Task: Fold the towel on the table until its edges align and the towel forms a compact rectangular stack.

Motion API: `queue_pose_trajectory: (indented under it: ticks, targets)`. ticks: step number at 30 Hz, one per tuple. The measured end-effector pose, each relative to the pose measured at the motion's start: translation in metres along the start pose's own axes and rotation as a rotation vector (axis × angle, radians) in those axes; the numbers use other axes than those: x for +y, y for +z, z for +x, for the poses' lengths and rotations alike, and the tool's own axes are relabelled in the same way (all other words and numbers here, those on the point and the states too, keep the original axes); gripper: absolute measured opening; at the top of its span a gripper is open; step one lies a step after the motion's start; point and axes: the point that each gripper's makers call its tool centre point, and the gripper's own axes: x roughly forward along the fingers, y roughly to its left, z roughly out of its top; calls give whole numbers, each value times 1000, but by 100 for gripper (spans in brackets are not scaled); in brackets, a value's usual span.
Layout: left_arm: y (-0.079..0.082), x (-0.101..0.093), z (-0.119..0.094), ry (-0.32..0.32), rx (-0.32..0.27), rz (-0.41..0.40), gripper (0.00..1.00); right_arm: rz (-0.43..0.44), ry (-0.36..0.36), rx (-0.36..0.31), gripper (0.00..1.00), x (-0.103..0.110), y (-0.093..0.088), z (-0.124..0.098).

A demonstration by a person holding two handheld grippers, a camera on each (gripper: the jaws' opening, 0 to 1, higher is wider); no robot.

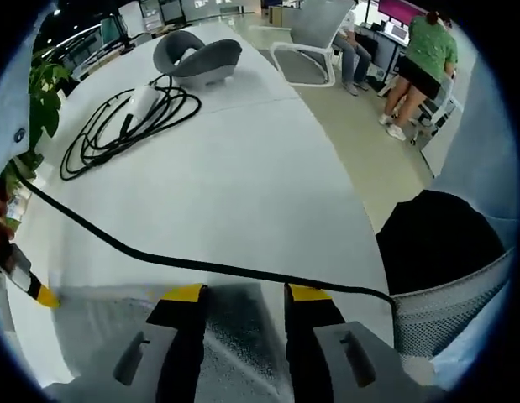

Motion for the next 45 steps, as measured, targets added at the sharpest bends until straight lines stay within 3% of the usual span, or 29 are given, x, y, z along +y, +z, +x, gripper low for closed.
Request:
queue_pose_trajectory:
  ticks: [13, 20, 23, 25, 28, 38, 45]
  targets:
    - [2, -2, 3, -26, -7, -28, 30, 13, 13, -4, 33, 3, 0, 0]
    - [3, -4, 3, -31, -11, -19, 10, 11, 14, 1, 26, 1, -1, -1]
    - [3, -9, 3, -53, -11, -21, 2, 8, 14, 9, 18, 1, -1, -1]
    - [4, -10, 3, -53, -19, -26, 1, 2, 14, 13, 10, 2, -1, -1]
    - [5, -12, 2, -60, -28, -48, 1, -3, 15, 18, 9, 2, -1, -1]
    - [7, -14, 2, -49, -47, -24, 0, 0, 16, 16, 9, 5, -2, -2]
    - [8, -12, -7, -52, -112, -74, 0, -5, 14, 17, 9, 5, -2, -3]
